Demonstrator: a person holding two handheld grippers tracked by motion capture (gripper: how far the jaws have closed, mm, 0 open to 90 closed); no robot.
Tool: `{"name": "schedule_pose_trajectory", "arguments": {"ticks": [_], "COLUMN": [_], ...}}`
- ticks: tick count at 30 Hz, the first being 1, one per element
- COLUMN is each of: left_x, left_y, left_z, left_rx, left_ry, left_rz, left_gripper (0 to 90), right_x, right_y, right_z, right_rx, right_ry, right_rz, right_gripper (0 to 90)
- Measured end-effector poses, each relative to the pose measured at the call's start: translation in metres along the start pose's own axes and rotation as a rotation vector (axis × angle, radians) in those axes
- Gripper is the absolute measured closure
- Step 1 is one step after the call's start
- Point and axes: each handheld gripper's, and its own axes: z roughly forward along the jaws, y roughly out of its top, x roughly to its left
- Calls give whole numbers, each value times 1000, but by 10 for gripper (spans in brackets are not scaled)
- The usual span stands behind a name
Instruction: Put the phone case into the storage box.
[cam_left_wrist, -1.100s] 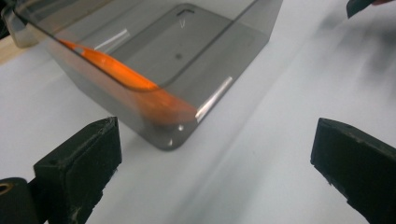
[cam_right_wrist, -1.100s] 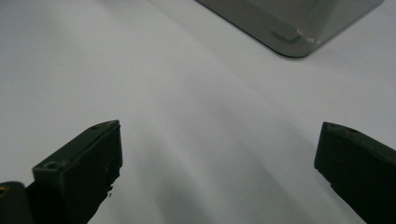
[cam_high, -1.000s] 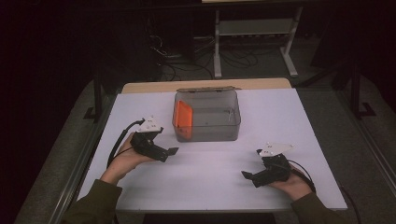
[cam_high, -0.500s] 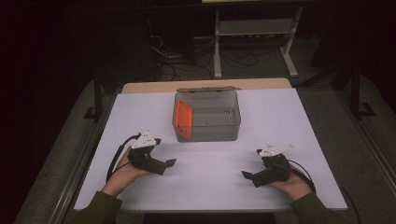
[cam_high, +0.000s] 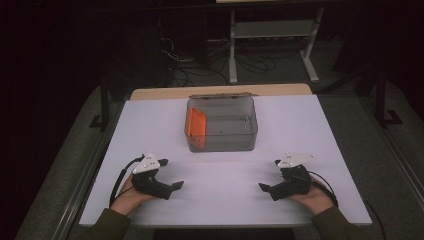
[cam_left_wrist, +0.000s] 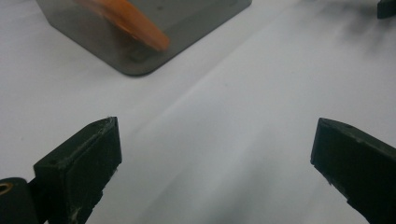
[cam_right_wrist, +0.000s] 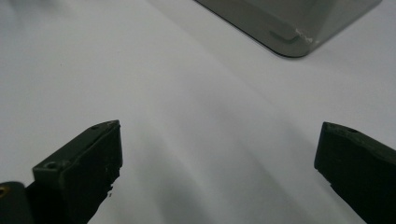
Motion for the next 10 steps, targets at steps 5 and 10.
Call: {"name": "schedule_pose_trajectory", "arguments": {"ticks": [5, 10], "left_x": [-1, -1], "left_y": [-7, -6], "left_z": [3, 4], "left_rx": [17, 24], "left_ry": [-1, 1], "left_rz": [-5, 1], "left_gripper": [12, 12], "right_x": [0, 0], "right_y": [0, 0], "right_z": [-1, 0], "right_rx": [0, 1], "right_ry": [-2, -3], "right_rz": [3, -3], "right_gripper": [5, 6]}}
